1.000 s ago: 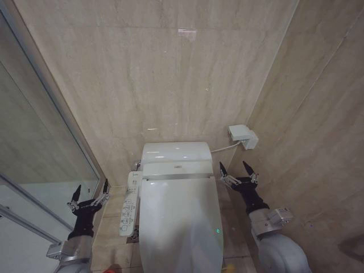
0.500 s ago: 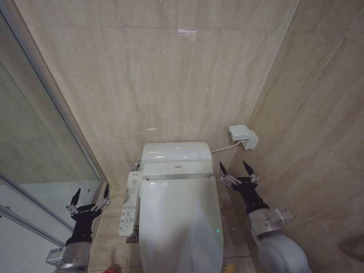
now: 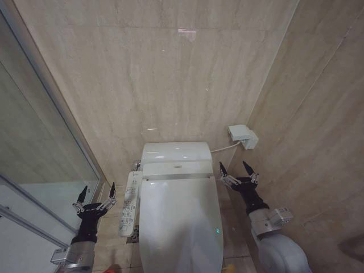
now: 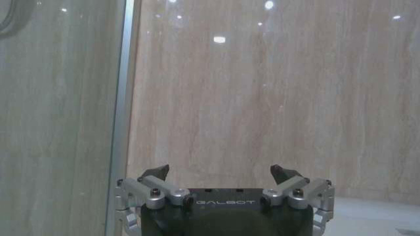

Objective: Open the toilet lid, clean the toilet bowl with a toilet brush, close the toilet lid, and flush.

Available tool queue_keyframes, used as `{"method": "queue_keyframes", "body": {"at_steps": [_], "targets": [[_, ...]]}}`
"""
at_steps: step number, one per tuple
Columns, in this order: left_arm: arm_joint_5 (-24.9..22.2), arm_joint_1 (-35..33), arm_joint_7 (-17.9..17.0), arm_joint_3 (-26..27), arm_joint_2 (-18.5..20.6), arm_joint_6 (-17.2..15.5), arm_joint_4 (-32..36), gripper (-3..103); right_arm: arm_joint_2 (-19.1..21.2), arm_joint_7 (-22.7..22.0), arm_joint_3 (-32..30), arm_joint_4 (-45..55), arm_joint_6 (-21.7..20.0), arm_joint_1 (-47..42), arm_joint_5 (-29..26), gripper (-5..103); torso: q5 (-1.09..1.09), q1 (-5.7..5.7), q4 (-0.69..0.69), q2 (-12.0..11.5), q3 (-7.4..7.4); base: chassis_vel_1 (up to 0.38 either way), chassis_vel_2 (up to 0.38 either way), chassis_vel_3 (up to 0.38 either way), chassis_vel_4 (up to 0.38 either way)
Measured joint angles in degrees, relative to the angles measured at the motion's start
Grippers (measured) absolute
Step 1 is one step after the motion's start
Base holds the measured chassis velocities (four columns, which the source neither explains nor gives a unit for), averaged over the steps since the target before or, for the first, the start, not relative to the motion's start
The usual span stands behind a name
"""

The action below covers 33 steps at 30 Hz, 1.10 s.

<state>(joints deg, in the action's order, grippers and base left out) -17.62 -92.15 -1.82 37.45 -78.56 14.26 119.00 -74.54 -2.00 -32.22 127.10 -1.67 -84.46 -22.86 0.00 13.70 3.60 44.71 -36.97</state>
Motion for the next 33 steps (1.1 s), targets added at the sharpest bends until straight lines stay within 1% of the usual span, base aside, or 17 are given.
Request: {"method": "queue_keyframes", "body": {"at_steps": [5,9,11,17,33], "targets": [[0.73,-0.47,-0.15,0.13,0.13,-0.13,0.45,100,0.00,0.00,0.00,0.00,0.00,0.00,0.00,100,0.00,0.00,0.00,0.00,0.00,0.000,0.000,0.000,0.000],[1.23,-1.84,-0.28,0.75,0.77,-1.25,2.99,100,0.00,0.00,0.00,0.00,0.00,0.00,0.00,100,0.00,0.00,0.00,0.00,0.00,0.000,0.000,0.000,0.000],[1.59,-2.12,-0.22,1.21,1.12,-1.28,3.53,100,0.00,0.00,0.00,0.00,0.00,0.00,0.00,100,0.00,0.00,0.00,0.00,0.00,0.000,0.000,0.000,0.000],[3.16,-2.30,0.39,2.19,1.31,-0.05,3.60,100,0.00,0.00,0.00,0.00,0.00,0.00,0.00,100,0.00,0.00,0.00,0.00,0.00,0.000,0.000,0.000,0.000],[3.67,-1.93,0.83,2.77,1.06,0.26,3.91,100,0.00,0.00,0.00,0.00,0.00,0.00,0.00,100,0.00,0.00,0.00,0.00,0.00,0.000,0.000,0.000,0.000]]}}
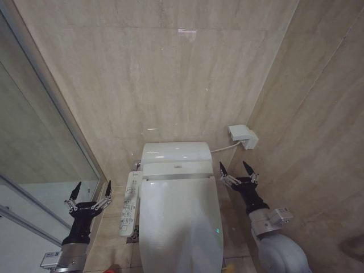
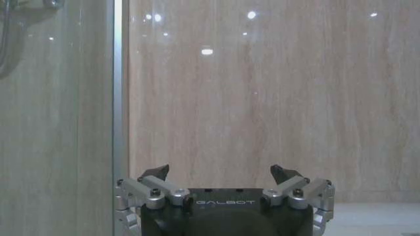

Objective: Open the toilet lid, clean the toilet bowl with a toilet brush, close the toilet lid, and flush.

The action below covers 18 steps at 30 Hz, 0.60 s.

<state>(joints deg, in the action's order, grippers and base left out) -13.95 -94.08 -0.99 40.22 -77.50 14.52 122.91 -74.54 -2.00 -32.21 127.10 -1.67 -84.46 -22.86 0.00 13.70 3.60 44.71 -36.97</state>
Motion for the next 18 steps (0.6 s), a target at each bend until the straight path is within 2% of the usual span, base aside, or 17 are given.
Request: {"method": "queue_keyframes", "body": {"at_steps": [18], "targets": [[-0.19,0.18,0.24,0.01,-0.07,0.06,-0.03,100,0.00,0.00,0.00,0.00,0.00,0.00,0.00,100,0.00,0.00,0.00,0.00,0.00,0.000,0.000,0.000,0.000]]}}
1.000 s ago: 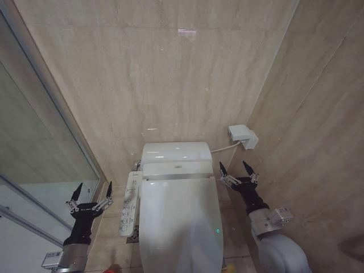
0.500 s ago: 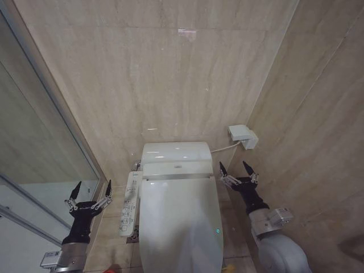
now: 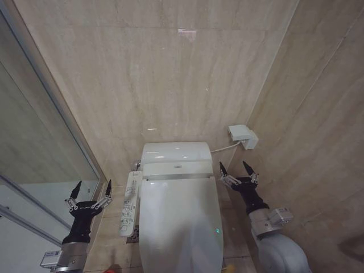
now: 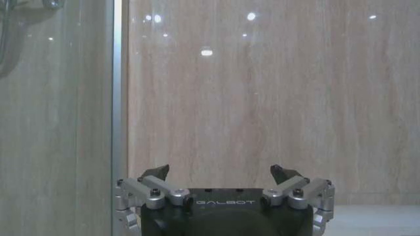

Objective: Open the toilet lid, clean the toilet bowl with a toilet brush, close the toilet lid, and flush.

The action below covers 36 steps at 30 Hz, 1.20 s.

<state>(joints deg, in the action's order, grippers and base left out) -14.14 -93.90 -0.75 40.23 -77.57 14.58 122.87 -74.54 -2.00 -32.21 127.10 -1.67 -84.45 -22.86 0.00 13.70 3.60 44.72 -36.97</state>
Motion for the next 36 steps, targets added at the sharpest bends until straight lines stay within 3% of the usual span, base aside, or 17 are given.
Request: {"method": "queue_keyframes", "body": {"at_steps": [36], "targets": [[-0.05,-0.02,-0.01,-0.02,-0.01,-0.01,-0.11,100,0.00,0.00,0.00,0.00,0.00,-0.01,0.00,100,0.00,-0.03,-0.01,0.02,0.01,0.033,-0.029,-0.028,0.035]]}}
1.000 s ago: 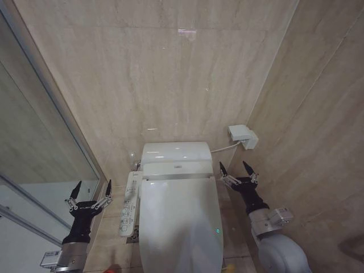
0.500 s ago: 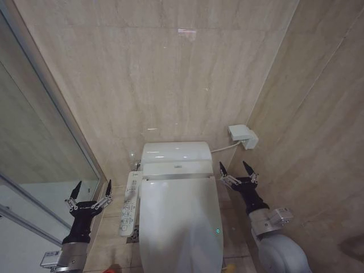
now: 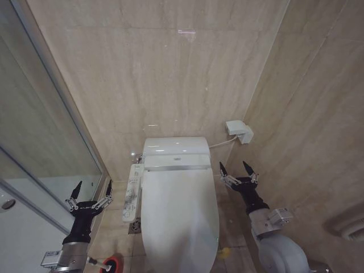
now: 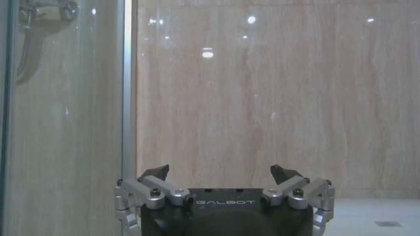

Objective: Open the toilet lid, clean the toilet bowl with a toilet brush, close the toilet lid, and flush.

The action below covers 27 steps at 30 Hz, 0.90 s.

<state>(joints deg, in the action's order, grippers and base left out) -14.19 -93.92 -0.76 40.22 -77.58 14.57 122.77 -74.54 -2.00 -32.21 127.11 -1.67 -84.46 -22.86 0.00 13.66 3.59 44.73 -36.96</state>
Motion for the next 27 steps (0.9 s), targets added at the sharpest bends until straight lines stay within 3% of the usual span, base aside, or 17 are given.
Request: {"method": "queue_keyframes", "body": {"at_steps": [27], "targets": [[0.00,0.02,0.00,0.00,0.01,0.00,0.01,100,0.00,0.00,0.00,0.00,0.00,0.01,0.00,100,0.00,0.03,0.02,-0.02,-0.02,0.010,0.013,-0.008,-0.013]]}}
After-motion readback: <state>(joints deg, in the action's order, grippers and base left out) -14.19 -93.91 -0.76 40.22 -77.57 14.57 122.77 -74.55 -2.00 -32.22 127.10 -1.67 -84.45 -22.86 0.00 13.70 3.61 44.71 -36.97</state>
